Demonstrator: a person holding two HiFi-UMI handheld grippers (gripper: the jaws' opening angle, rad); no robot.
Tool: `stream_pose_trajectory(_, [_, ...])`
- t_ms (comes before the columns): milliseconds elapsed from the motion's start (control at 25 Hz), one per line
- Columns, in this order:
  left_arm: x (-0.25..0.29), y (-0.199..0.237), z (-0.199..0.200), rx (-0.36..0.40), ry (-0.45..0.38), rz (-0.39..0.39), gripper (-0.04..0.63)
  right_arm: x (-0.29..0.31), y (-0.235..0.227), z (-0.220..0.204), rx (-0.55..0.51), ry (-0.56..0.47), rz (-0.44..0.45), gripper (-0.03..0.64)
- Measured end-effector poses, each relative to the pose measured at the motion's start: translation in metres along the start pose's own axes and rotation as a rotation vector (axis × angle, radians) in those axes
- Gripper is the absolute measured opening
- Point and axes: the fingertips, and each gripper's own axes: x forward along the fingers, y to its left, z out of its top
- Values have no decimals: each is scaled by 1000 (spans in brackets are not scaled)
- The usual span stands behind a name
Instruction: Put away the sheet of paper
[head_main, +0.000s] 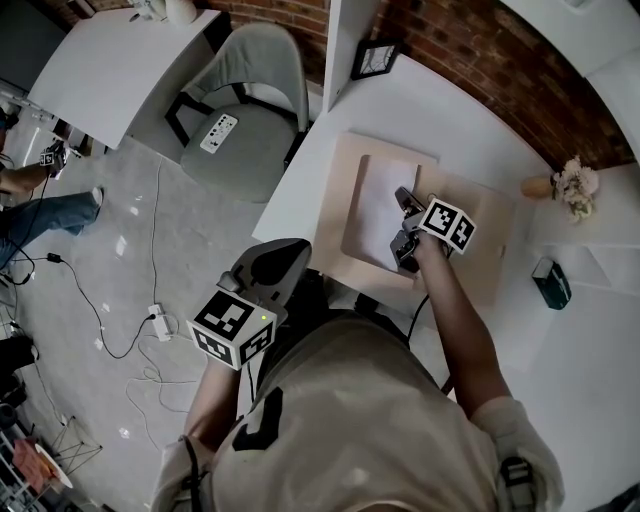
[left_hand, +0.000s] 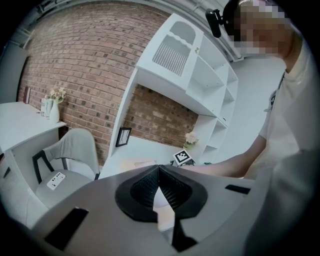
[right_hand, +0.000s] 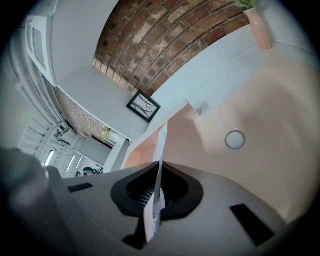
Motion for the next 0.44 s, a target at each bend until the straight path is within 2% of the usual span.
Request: stream_pose_trajectory(440, [1, 1, -1, -6, -2, 8, 14, 2, -3, -1, -2, 4, -6, 28])
